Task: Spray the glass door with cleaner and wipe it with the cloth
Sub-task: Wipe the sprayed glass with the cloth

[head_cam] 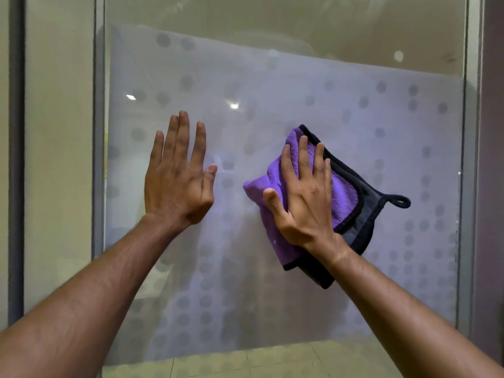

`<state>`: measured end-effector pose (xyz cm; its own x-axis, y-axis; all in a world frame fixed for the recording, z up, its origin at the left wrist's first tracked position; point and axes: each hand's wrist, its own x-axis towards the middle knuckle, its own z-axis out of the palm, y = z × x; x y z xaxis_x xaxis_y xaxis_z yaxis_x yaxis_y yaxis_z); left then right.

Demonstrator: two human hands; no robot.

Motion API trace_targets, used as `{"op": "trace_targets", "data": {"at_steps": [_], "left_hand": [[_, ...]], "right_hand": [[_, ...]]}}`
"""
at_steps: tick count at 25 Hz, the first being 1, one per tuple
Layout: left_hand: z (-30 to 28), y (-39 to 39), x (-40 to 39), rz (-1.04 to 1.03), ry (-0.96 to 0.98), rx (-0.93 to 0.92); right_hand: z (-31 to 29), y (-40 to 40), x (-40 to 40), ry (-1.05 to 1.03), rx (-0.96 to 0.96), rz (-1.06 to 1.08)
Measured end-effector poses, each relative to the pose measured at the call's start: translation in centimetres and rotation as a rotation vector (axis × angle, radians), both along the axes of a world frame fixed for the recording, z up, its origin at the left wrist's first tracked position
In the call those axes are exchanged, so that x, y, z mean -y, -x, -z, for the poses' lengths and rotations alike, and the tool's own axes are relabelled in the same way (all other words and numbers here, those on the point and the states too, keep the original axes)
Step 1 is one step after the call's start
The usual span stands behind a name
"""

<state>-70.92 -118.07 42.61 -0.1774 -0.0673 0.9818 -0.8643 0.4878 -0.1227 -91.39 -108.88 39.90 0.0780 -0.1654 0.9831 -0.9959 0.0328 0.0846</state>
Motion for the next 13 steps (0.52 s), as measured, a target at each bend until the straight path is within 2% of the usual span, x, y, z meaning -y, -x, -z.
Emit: {"op": "trace_targets", "data": {"at_steps": [5,13], "left_hand": [[0.0,0.1,0.1,-0.005,0.007,0.004],[0.0,0.2,0.1,-0.005,0.000,0.003]], "right_hand": [[0.2,0.0,0.9,0.039,-0.063,0.139],[0.4,-0.3,2.0,0.236,-0.087,0.029]]}}
